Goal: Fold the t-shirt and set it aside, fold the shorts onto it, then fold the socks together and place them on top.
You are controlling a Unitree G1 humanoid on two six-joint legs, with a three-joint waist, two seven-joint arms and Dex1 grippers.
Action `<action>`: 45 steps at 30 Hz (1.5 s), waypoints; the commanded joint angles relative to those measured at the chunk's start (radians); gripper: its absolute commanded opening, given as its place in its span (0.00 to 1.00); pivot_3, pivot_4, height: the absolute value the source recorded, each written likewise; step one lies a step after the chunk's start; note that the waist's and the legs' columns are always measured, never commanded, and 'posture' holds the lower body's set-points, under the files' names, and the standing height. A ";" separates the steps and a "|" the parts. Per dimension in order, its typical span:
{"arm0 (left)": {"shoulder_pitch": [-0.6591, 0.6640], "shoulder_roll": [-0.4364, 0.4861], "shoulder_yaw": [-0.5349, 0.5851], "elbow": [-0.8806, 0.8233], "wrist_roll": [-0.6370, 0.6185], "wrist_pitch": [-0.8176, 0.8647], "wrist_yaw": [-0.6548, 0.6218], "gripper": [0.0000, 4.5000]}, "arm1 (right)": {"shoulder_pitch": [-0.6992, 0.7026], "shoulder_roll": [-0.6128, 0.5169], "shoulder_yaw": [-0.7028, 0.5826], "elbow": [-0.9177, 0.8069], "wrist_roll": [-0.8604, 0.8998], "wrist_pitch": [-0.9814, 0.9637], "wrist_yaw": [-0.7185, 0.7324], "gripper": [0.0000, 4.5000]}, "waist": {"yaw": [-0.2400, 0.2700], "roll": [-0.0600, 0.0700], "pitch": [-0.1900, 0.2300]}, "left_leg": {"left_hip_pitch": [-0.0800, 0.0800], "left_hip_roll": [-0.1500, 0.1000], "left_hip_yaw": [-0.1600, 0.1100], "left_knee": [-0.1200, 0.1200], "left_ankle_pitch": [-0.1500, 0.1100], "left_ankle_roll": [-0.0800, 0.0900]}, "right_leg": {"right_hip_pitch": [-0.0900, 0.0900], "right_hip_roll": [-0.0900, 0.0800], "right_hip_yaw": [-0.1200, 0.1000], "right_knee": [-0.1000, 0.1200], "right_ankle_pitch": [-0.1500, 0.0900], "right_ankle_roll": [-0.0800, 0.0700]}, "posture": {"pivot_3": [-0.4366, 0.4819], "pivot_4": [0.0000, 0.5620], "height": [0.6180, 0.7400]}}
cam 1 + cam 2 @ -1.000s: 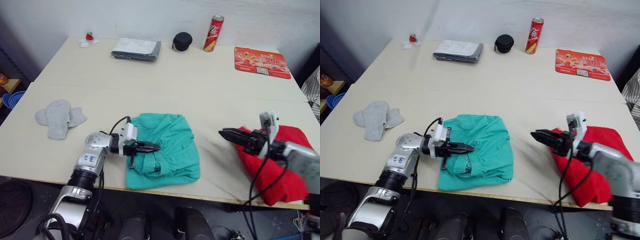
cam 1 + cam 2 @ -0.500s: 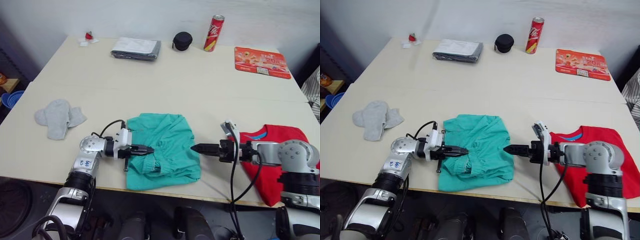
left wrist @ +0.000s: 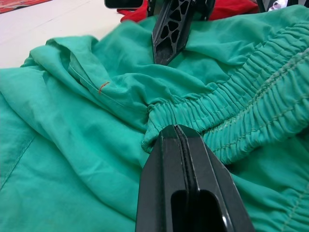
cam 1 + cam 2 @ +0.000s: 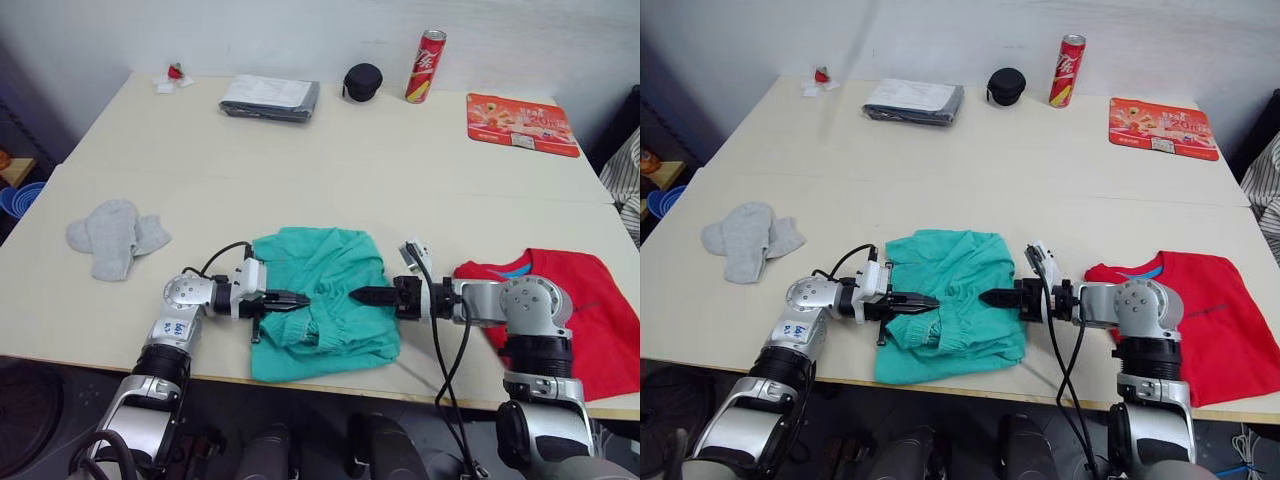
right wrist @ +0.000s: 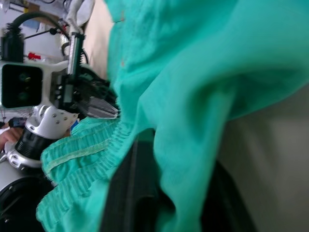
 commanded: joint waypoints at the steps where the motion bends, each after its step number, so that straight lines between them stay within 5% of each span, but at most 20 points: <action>1: 0.016 0.018 0.023 -0.088 -0.056 0.002 -0.046 0.00 | 0.038 -0.194 0.000 -0.184 0.104 0.055 0.109 0.01 | 0.010 0.005 0.003 | -0.001 0.000 0.000 0.000 0.000 0.000 | 0.000 0.000 0.000 -0.001 0.000 0.000 | 0.48 0.27 1.00; 5: 0.063 0.037 0.045 -0.308 -0.186 0.197 -0.046 0.08 | 0.125 -0.524 -0.014 -0.381 0.156 0.015 0.326 0.00 | 0.016 0.007 0.004 | -0.004 -0.001 -0.001 -0.001 -0.002 0.003 | -0.003 -0.001 0.000 -0.005 0.000 0.000 | 0.48 0.27 1.00; 12: 0.161 0.072 0.052 -0.546 -0.272 0.435 0.023 0.55 | 0.539 -0.943 -0.356 -0.417 -0.024 -0.285 0.788 0.00 | 0.036 0.007 0.006 | -0.001 -0.001 -0.002 -0.004 -0.002 0.003 | 0.005 0.001 -0.003 -0.014 0.001 0.003 | 0.48 0.27 1.00; 18: 0.181 0.075 0.053 -0.563 -0.267 0.454 0.038 0.98 | 0.869 -1.036 -0.633 -0.109 -0.392 -0.631 1.116 0.00 | 0.049 0.006 0.007 | 0.002 -0.001 0.000 -0.002 -0.002 0.004 | 0.006 0.001 0.000 -0.017 0.003 0.005 | 0.48 0.27 1.00; 22: 0.173 0.087 0.049 -0.553 -0.262 0.462 0.026 0.99 | 0.947 -1.109 -0.601 0.198 -0.535 -0.901 1.150 0.00 | 0.049 0.007 0.007 | 0.001 -0.001 0.000 -0.003 -0.002 0.003 | 0.005 0.001 0.000 -0.018 0.003 0.005 | 0.48 0.27 1.00; 25: 0.166 0.100 0.054 -0.551 -0.264 0.477 0.019 0.99 | 0.868 -1.150 -0.452 0.454 -0.601 -1.136 1.142 0.00 | 0.046 0.008 0.008 | 0.001 -0.001 0.000 -0.003 -0.002 0.003 | 0.005 0.001 0.000 -0.018 0.003 0.004 | 0.48 0.27 1.00; 31: 0.166 0.135 0.053 -0.564 -0.253 0.468 -0.001 0.99 | 0.326 -1.006 -0.060 0.779 -0.767 -1.372 1.012 0.00 | 0.019 0.010 0.011 | 0.002 -0.001 0.000 0.000 -0.001 0.001 | 0.006 0.001 -0.001 -0.017 0.003 0.004 | 0.48 0.27 1.00; 38: 0.194 0.187 0.083 -0.618 -0.265 0.490 0.011 0.99 | 0.087 -0.879 0.067 0.954 -0.860 -1.471 0.931 0.00 | 0.013 0.018 0.012 | 0.003 -0.001 0.003 0.000 0.002 -0.001 | 0.004 0.002 0.001 -0.010 0.003 0.004 | 0.48 0.27 1.00; 45: 0.209 0.214 0.105 -0.615 -0.273 0.510 0.016 1.00 | 0.116 -0.949 0.027 0.952 -0.840 -1.542 0.963 0.46 | 0.025 0.019 0.012 | 0.002 -0.001 0.003 0.000 0.002 -0.001 | 0.004 0.002 0.001 -0.010 0.002 0.004 | 0.48 0.27 1.00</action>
